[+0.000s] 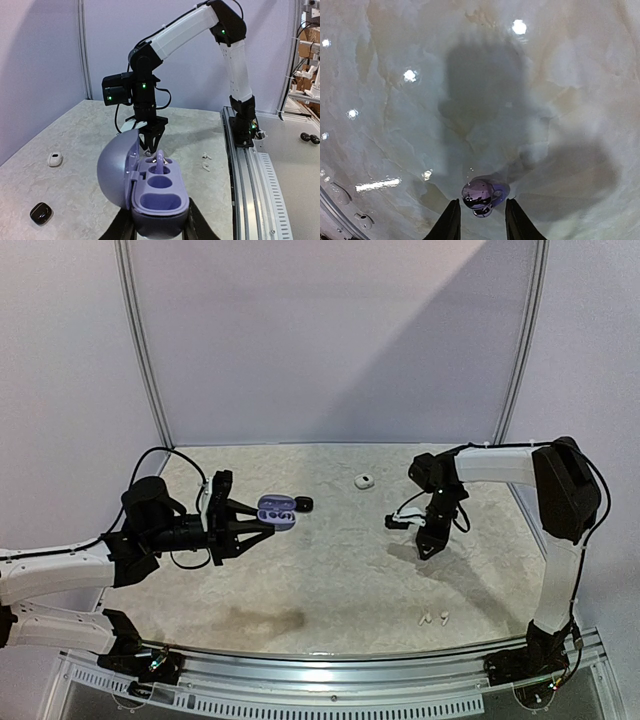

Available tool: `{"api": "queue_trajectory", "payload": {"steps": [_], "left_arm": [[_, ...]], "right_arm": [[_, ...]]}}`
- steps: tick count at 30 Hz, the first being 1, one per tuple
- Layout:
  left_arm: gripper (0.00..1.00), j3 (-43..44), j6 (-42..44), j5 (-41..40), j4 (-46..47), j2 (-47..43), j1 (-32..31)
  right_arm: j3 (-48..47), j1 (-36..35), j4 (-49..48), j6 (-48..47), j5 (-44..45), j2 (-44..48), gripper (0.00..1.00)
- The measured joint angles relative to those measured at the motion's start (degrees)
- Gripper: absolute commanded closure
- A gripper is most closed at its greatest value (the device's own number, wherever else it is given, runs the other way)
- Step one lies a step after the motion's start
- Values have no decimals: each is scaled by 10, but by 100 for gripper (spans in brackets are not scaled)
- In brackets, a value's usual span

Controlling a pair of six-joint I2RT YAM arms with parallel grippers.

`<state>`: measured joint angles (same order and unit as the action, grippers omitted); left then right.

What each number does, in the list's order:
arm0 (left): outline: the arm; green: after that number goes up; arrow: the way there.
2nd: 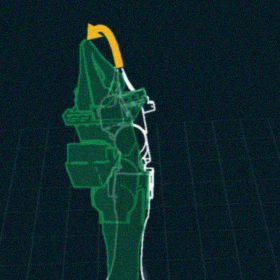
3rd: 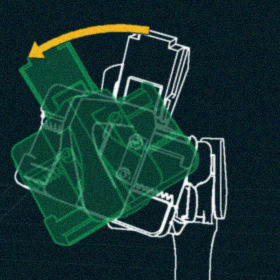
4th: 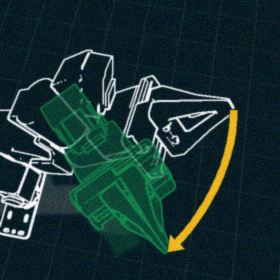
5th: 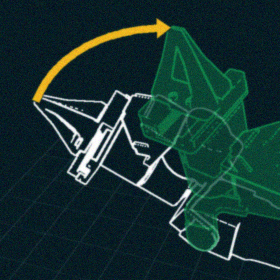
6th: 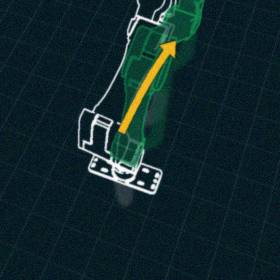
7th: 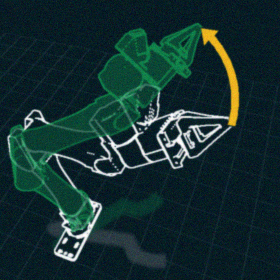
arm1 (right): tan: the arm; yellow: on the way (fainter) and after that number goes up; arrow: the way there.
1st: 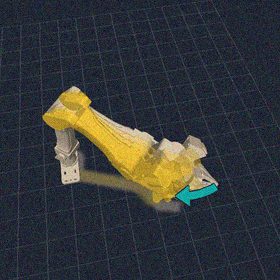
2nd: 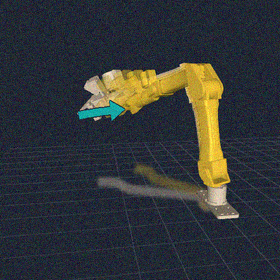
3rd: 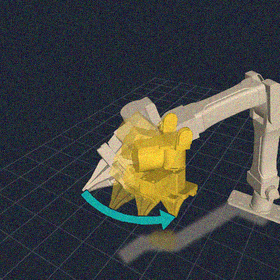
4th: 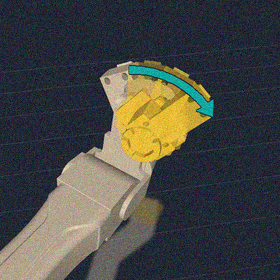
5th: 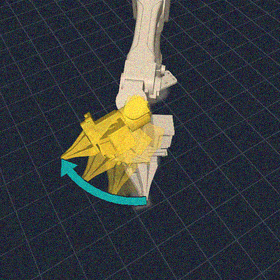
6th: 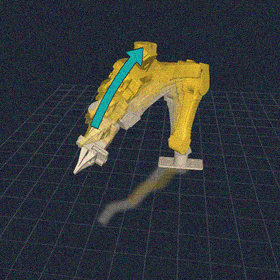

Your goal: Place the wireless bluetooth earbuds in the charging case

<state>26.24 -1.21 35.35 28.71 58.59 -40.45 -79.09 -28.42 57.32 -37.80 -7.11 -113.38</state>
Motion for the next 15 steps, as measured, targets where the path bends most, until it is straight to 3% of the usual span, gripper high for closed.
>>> {"api": "queue_trajectory", "payload": {"steps": [7,12,15], "left_arm": [[100,0,4,0,-4,0,0],[100,0,6,2,-4,0,0],[100,0,6,2,-4,0,0]], "right_arm": [[-13,7,14,-4,-36,0,63],[-35,32,20,-4,-57,0,77],[-43,51,15,6,-54,0,79]]}}
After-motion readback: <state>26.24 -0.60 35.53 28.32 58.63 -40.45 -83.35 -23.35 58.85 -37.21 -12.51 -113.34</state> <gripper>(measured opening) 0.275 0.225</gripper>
